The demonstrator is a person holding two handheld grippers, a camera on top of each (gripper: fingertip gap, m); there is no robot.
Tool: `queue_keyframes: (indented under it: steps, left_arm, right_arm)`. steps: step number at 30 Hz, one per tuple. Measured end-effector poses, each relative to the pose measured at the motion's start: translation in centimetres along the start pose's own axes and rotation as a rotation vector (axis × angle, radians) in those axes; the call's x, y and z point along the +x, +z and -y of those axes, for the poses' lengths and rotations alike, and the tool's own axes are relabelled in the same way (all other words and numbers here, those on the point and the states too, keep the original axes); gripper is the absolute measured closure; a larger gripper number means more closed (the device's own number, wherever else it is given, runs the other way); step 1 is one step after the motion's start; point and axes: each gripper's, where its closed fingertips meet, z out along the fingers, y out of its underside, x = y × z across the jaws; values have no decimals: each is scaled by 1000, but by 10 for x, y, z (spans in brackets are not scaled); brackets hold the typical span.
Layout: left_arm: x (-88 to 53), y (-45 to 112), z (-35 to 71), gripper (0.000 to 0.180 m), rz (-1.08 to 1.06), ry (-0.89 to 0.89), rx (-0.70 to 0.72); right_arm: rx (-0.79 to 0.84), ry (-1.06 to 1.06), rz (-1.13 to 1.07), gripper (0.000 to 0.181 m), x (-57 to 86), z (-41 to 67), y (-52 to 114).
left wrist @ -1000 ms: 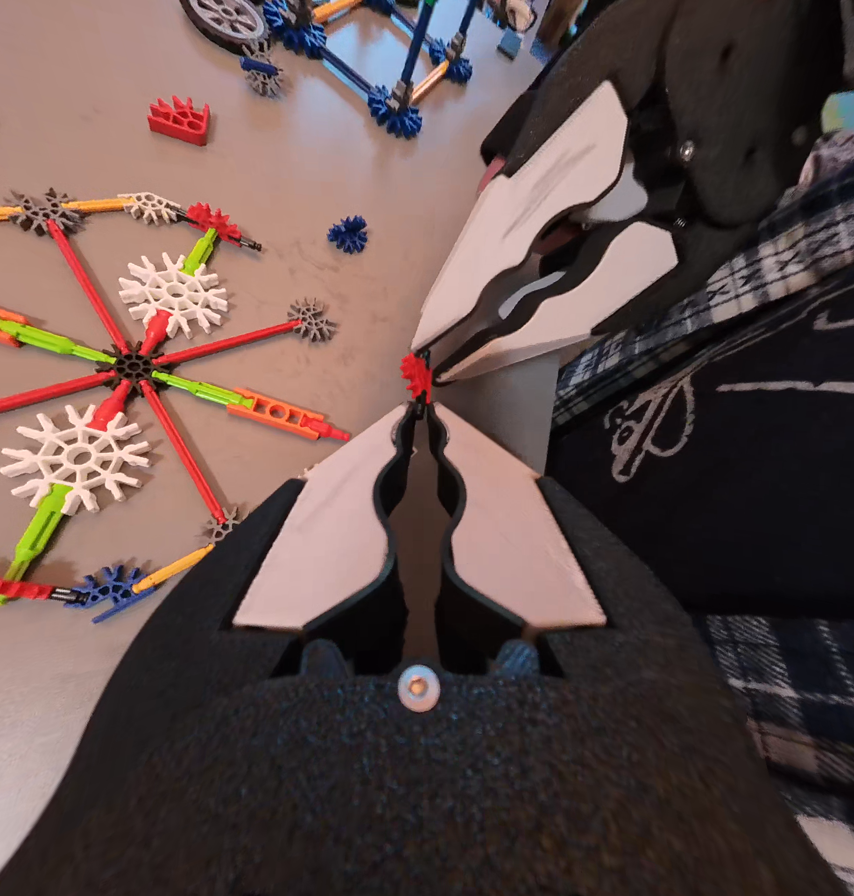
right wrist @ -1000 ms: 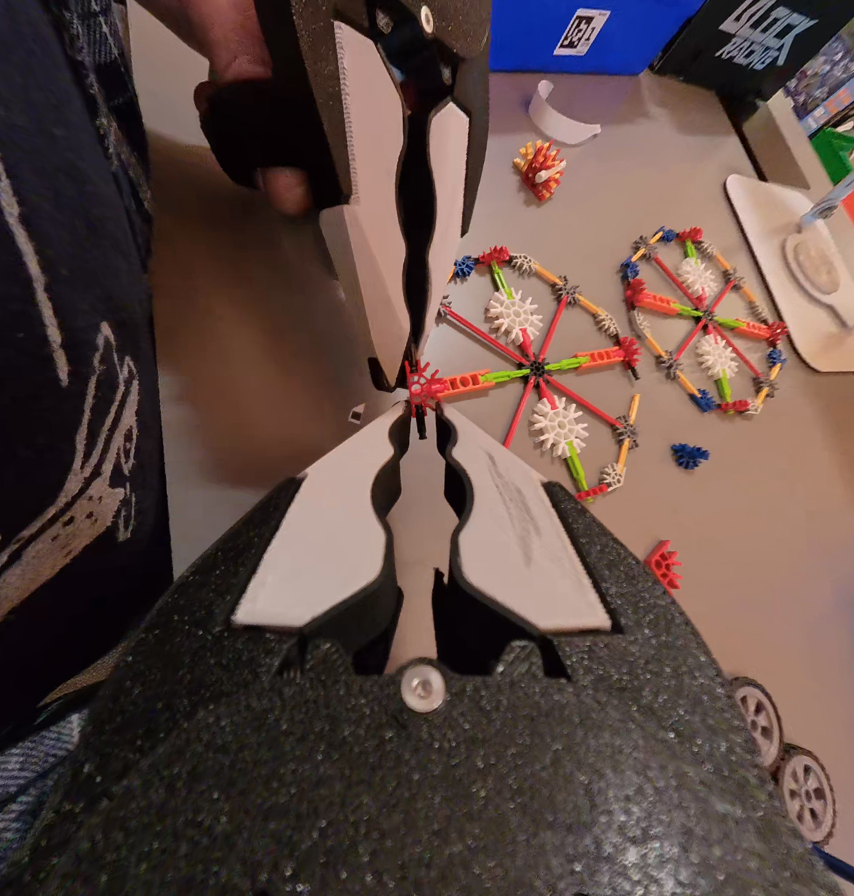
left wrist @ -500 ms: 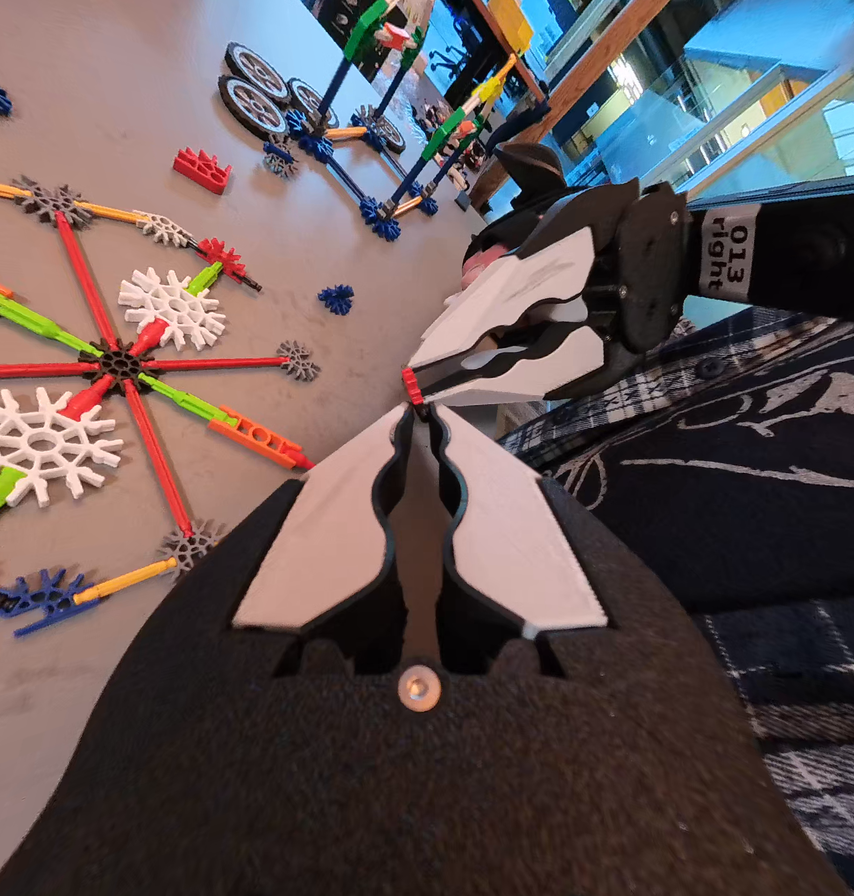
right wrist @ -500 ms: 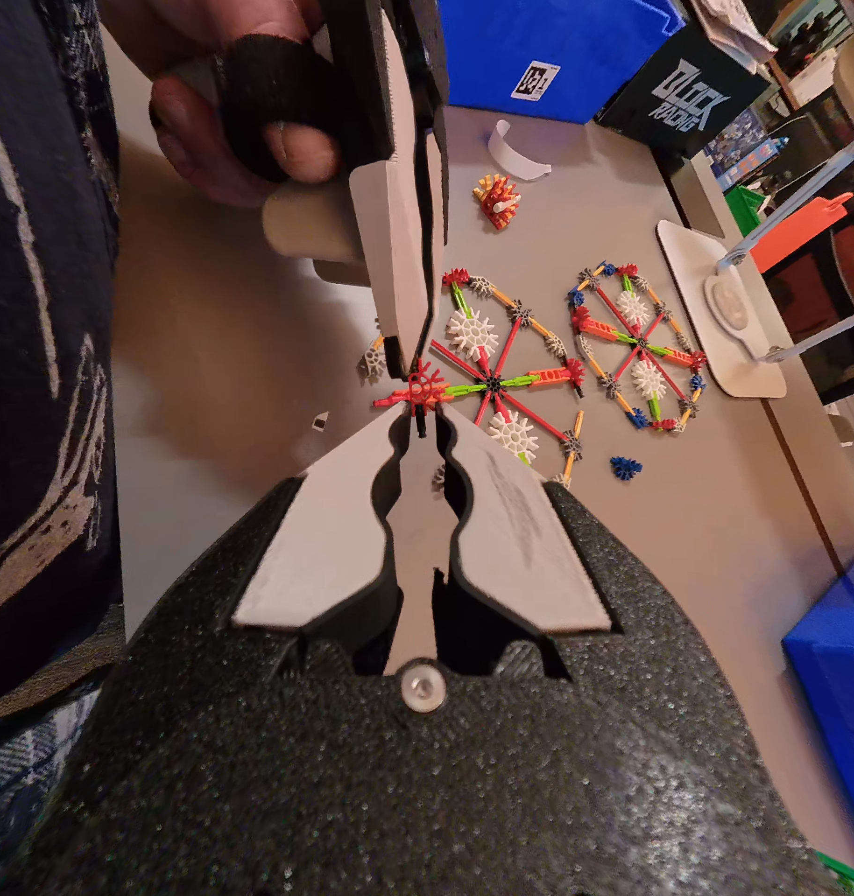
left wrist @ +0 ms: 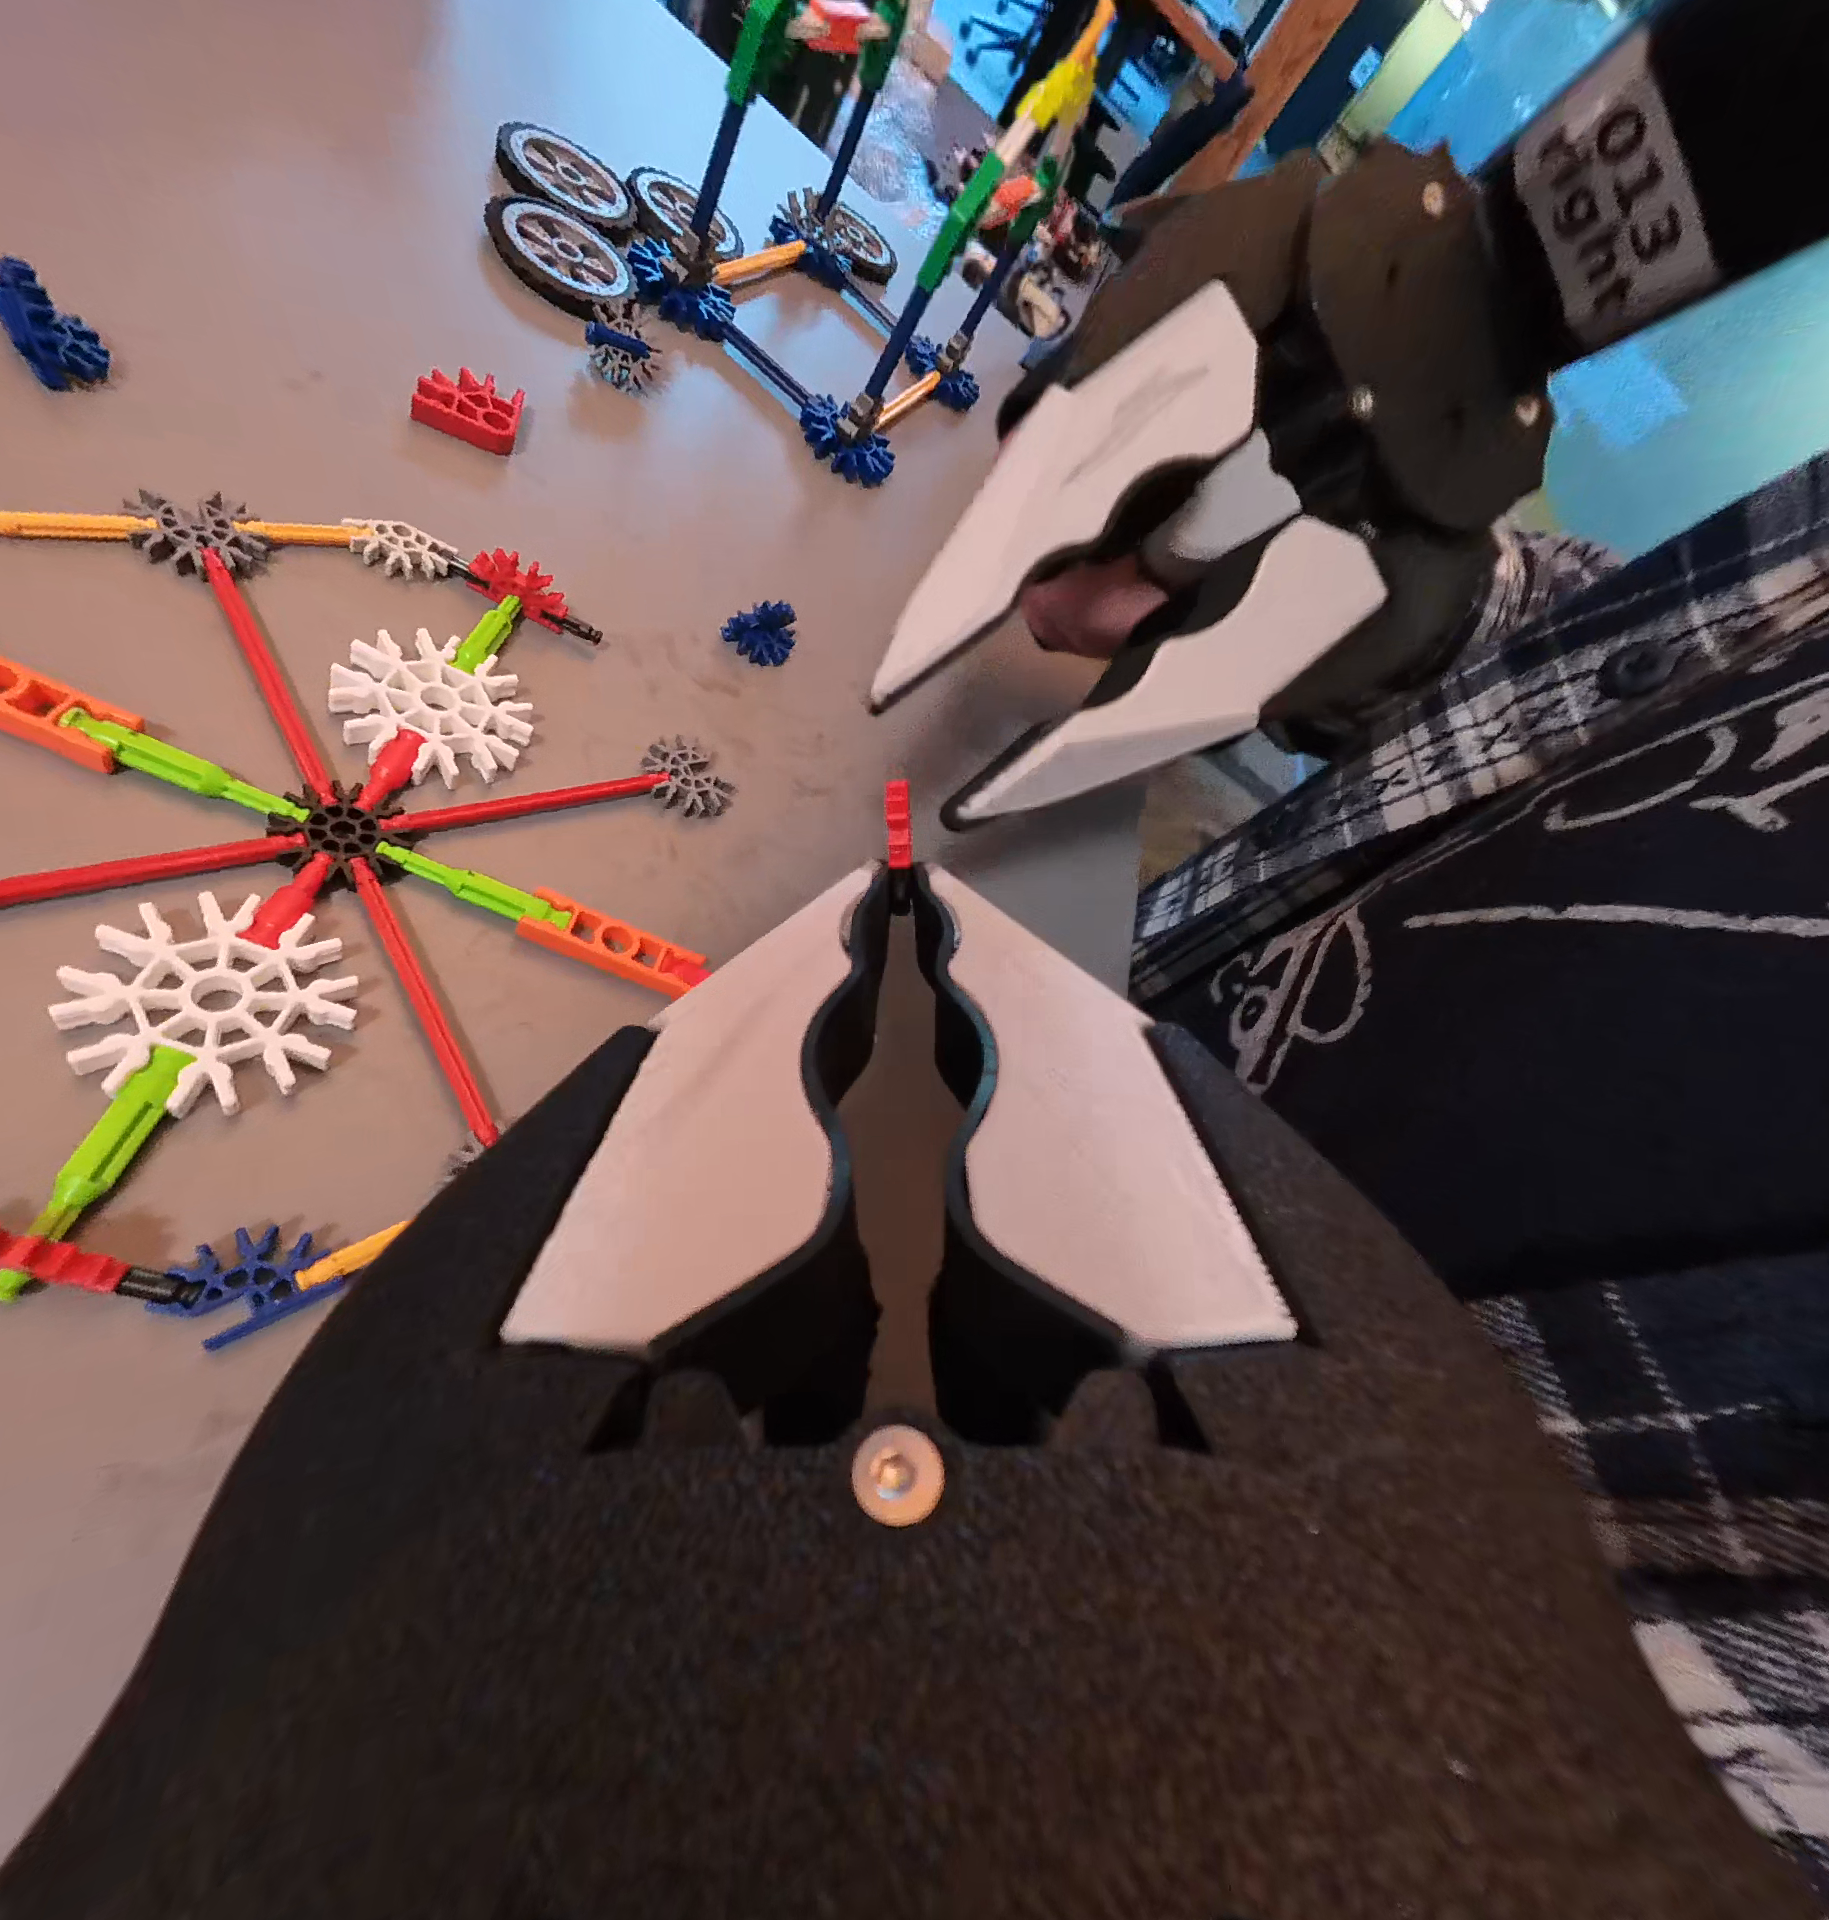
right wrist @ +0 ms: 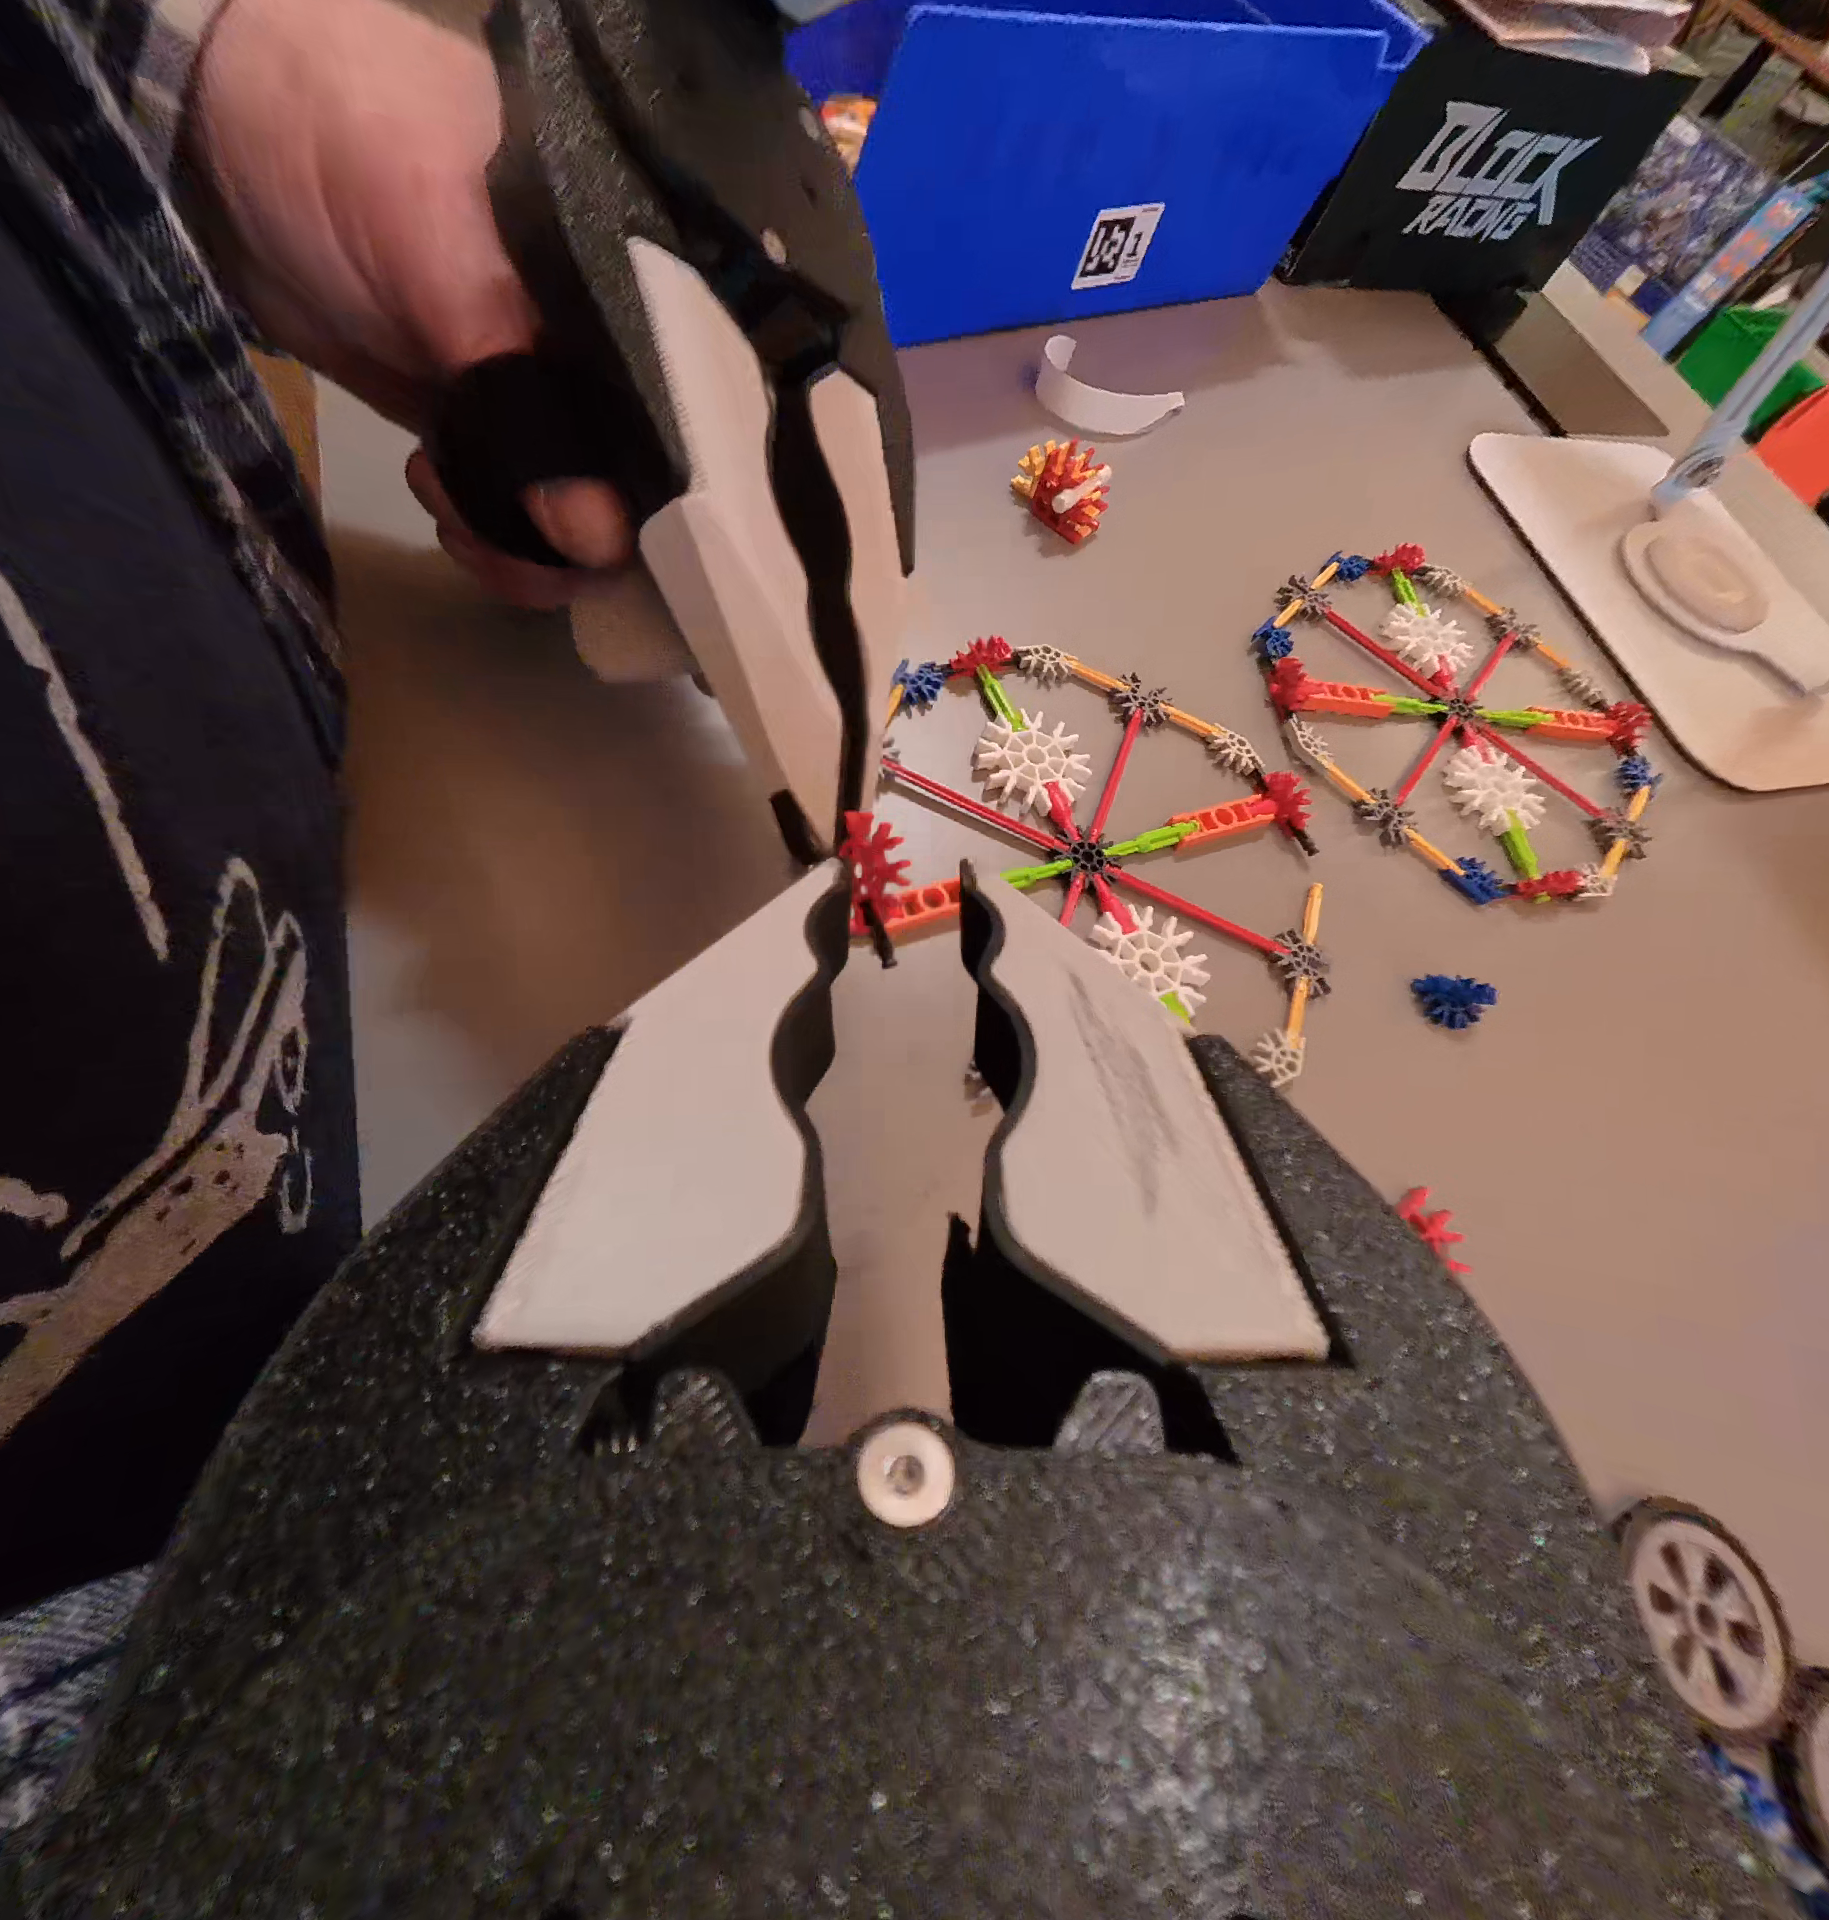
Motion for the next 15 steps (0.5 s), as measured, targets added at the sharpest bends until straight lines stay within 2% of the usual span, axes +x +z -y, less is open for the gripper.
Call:
queue_keyframes:
  steps: [7, 15]
  left_arm:
    - [0, -1, -4, 178, 34, 140, -57]
    - [4, -3, -10, 178, 47, 311, -132]
  right_arm:
    - [-10, 115, 125, 171, -5, -4, 1]
    - [-56, 93, 223, 174, -18, -8, 6]
